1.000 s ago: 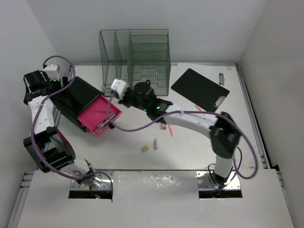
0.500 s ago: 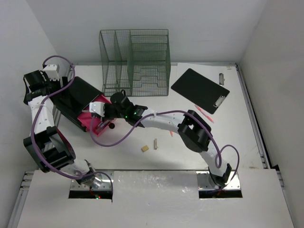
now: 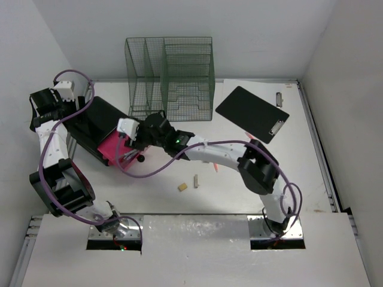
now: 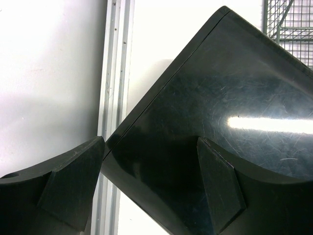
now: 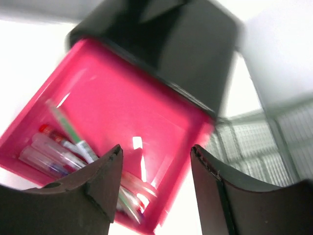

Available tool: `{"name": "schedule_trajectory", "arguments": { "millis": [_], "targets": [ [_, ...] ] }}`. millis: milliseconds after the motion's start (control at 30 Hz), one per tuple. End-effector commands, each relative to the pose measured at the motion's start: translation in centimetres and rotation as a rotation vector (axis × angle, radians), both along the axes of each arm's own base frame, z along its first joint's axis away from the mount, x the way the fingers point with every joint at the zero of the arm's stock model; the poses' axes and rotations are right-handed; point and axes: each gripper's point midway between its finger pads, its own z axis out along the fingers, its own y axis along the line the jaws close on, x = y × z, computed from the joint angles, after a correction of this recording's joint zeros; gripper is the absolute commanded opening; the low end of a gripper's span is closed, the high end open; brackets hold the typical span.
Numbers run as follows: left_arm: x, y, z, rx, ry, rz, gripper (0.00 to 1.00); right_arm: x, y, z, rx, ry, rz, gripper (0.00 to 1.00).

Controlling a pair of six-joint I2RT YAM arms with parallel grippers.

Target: Organize the desk

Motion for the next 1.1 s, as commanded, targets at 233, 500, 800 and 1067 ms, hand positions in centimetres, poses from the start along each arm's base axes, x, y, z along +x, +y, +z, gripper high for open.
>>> {"name": "schedule_trajectory", "arguments": {
  "millis": [233, 500, 800, 1067],
  "targets": [
    [0.2, 0.0, -0.5, -0.002, 0.007, 0.002, 0.75, 7.9, -24.7, 9.6, 0.336, 0.34, -0.741, 0.64],
    [0.1, -0.2, 0.0, -0.006, -0.001, 0.0, 0.75, 5.1, -37.4, -2.9, 0.094, 0.474, -1.124, 0.64],
    [-0.2, -0.3, 0.3, 0.0, -0.006, -0.004, 0.75, 0.1, -35.6, -14.1, -0.065, 0.849, -1.084, 0.54],
    [-0.6, -0.3, 0.1, 0.012, 0.007, -0.004, 0.75, -2.3, -33.5, -18.8, -0.108, 1.024, -1.029, 0.49]
  ]
}}
